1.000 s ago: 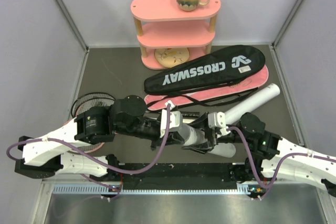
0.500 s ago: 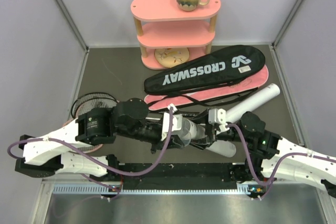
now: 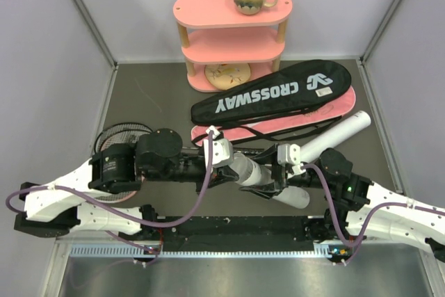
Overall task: Pack up the badminton gear
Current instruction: Close the lid on the shuttle tube.
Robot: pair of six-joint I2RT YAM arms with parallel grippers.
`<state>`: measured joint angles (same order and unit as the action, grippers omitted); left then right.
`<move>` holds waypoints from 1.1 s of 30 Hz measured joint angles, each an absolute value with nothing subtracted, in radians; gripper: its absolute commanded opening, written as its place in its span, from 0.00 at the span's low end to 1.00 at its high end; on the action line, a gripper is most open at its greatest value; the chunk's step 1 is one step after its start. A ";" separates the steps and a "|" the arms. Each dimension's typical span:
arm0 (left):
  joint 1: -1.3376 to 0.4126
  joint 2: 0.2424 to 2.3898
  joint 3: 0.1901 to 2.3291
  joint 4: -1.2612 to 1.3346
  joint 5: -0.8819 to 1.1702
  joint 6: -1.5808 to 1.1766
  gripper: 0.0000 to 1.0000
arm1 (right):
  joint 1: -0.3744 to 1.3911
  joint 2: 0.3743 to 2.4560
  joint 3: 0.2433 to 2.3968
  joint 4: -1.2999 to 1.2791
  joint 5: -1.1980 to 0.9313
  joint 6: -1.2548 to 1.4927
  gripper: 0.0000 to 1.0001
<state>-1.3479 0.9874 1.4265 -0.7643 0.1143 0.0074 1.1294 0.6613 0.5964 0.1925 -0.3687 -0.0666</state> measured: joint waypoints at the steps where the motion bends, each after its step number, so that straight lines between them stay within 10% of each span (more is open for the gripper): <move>1: -1.348 0.995 1.427 -0.764 0.115 0.007 0.00 | 1.129 0.661 0.596 0.193 -0.369 -0.067 0.00; 33: -1.332 1.045 1.448 -0.772 0.224 0.011 0.00 | 1.129 0.661 0.596 0.189 -0.398 -0.059 0.00</move>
<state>-1.3323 1.0454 1.4475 -0.7719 0.2245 0.0109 1.1290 0.6605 0.5964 0.1886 -0.3981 -0.0593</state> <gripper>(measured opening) 0.008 0.635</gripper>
